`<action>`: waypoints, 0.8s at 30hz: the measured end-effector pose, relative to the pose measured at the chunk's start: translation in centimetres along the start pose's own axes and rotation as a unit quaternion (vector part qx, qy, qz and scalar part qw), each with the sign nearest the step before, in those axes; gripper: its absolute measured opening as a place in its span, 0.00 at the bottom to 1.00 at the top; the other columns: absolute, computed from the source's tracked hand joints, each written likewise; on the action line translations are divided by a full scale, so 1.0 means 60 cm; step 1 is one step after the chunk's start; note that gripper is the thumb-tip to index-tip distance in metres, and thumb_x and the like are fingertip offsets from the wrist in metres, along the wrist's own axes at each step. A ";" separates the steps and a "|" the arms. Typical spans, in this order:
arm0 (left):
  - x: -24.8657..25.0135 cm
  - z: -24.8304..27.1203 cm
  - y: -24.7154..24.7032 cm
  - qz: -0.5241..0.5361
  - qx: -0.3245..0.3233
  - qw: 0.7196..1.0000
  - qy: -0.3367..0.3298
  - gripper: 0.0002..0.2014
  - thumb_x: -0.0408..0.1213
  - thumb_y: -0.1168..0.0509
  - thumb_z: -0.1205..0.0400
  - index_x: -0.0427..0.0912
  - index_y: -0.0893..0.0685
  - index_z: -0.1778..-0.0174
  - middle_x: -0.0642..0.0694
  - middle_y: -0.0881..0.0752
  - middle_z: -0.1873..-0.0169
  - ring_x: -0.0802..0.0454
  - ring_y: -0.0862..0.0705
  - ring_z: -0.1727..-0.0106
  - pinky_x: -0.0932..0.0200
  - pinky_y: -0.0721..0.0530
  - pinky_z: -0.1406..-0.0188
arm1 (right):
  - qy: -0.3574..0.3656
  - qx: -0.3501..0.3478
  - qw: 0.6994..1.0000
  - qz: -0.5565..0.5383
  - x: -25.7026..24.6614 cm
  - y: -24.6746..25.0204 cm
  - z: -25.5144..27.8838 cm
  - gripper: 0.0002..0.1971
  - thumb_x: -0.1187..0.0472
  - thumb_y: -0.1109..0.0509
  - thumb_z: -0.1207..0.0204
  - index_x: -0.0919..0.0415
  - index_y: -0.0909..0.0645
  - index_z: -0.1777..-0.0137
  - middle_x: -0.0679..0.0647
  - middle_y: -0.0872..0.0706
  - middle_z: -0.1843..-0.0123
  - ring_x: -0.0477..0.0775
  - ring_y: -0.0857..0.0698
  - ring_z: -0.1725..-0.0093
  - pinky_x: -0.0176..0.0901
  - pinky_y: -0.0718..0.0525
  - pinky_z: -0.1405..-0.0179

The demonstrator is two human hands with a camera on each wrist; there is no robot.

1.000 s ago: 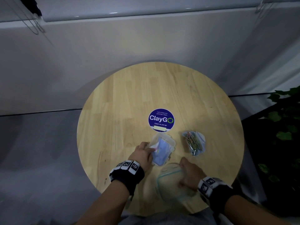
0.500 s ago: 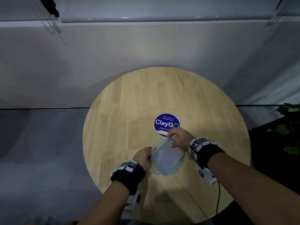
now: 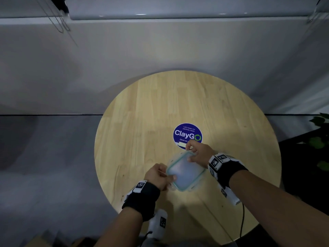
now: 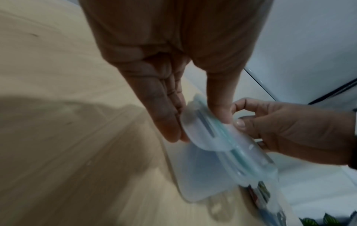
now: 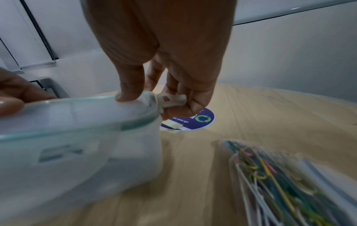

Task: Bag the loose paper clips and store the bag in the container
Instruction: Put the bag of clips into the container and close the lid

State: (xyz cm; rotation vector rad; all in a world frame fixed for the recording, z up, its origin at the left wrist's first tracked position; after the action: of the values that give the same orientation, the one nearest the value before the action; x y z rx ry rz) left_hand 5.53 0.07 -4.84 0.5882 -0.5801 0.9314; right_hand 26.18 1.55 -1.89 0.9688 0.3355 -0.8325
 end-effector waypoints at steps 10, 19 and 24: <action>0.000 -0.004 -0.001 0.033 0.068 0.997 -0.013 0.19 0.35 0.20 0.36 0.45 0.28 0.70 0.40 0.17 0.75 0.46 0.20 0.77 0.50 0.17 0.71 | -0.092 0.095 0.990 0.044 0.026 0.015 0.023 0.22 0.47 0.24 0.33 0.57 0.27 0.47 0.55 0.20 0.50 0.58 0.20 0.53 0.44 0.26 0.56; -0.006 0.004 -0.008 -0.049 0.035 0.994 -0.086 0.10 0.33 0.28 0.38 0.47 0.22 0.67 0.49 0.16 0.73 0.50 0.21 0.70 0.44 0.15 0.62 | -0.097 0.119 0.988 -0.013 0.028 0.007 0.020 0.12 0.52 0.28 0.27 0.60 0.24 0.59 0.56 0.17 0.58 0.56 0.23 0.60 0.41 0.33 0.65; 0.019 0.014 -0.011 -0.160 0.003 0.980 -0.114 0.20 0.30 0.21 0.37 0.47 0.25 0.60 0.51 0.15 0.66 0.51 0.16 0.65 0.49 0.12 0.58 | -0.097 0.125 0.987 0.011 0.024 0.005 0.019 0.11 0.52 0.29 0.25 0.60 0.23 0.57 0.56 0.17 0.56 0.56 0.23 0.59 0.40 0.31 0.60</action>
State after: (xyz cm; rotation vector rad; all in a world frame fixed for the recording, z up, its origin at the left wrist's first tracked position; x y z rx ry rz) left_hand 6.46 -0.20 -3.61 0.7748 -0.6644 0.5654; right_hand 27.25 0.02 -1.95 1.1113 0.0523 -0.9553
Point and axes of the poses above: each hand's wrist, its own z-axis away from the middle knuckle, its own y-axis out of the back of the hand, x = y × z, the point moved 6 cm from there along -z, towards the middle knuckle
